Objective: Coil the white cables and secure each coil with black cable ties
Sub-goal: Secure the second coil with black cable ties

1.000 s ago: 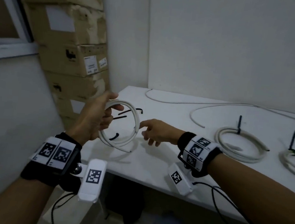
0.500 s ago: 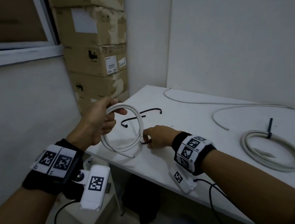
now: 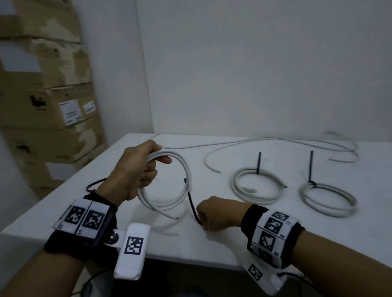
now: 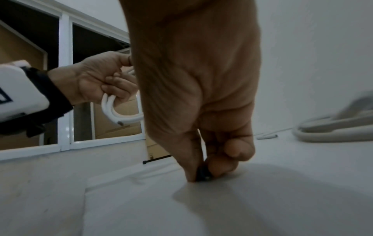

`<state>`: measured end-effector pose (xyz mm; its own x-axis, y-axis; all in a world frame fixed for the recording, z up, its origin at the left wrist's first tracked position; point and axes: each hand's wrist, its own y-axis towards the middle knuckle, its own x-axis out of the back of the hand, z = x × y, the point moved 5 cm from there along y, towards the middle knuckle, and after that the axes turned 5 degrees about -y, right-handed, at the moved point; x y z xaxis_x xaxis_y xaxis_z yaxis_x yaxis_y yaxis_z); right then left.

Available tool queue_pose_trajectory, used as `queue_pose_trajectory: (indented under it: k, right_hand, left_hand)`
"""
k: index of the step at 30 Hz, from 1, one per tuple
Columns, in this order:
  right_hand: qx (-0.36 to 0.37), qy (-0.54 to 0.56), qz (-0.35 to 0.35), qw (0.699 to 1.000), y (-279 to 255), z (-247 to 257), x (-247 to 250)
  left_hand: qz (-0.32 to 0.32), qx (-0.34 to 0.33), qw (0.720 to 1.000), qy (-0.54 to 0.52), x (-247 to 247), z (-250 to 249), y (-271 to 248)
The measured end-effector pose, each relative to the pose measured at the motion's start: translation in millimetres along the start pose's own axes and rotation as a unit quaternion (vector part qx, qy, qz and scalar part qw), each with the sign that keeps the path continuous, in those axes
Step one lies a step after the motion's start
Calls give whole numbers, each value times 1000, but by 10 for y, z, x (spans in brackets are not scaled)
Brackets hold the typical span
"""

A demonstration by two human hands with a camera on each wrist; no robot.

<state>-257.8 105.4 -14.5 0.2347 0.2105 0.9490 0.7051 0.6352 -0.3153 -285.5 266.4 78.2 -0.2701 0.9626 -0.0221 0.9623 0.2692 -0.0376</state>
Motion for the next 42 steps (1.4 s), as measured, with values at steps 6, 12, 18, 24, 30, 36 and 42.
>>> queue_pose_trajectory:
  k: [6,12,18,24,30,36,42]
  right_hand:
    - [-87,125,-15,988,-553,-526,-242]
    - [-154,139,-35,978,-969,-911,-347]
    - [-217,241,-40,945,-1286,-1227,-425]
    - [-177,465,-127,858,-1757,-1615,-427]
    - [-215,586,-154,766,-1821,-1565,-546]
    - [-207,695,-183,664,-1609,-1475,-439]
    - [-150,763,-230,585,-1487,-1434,-112]
  left_hand:
    - [43,-9,999,24,-677,41,-8]
    - [84,-12,996,33,-1254,85,4]
    - [109,-29,992,49,-1666,119,-8]
    - [103,-27,993,47,-1876,141,-1]
    - [117,-21,992,48,-2151,214,18]
    - [160,-65,982,75,-2446,233,-78]
    - [137,-119,977,115,-2460,220,-70]
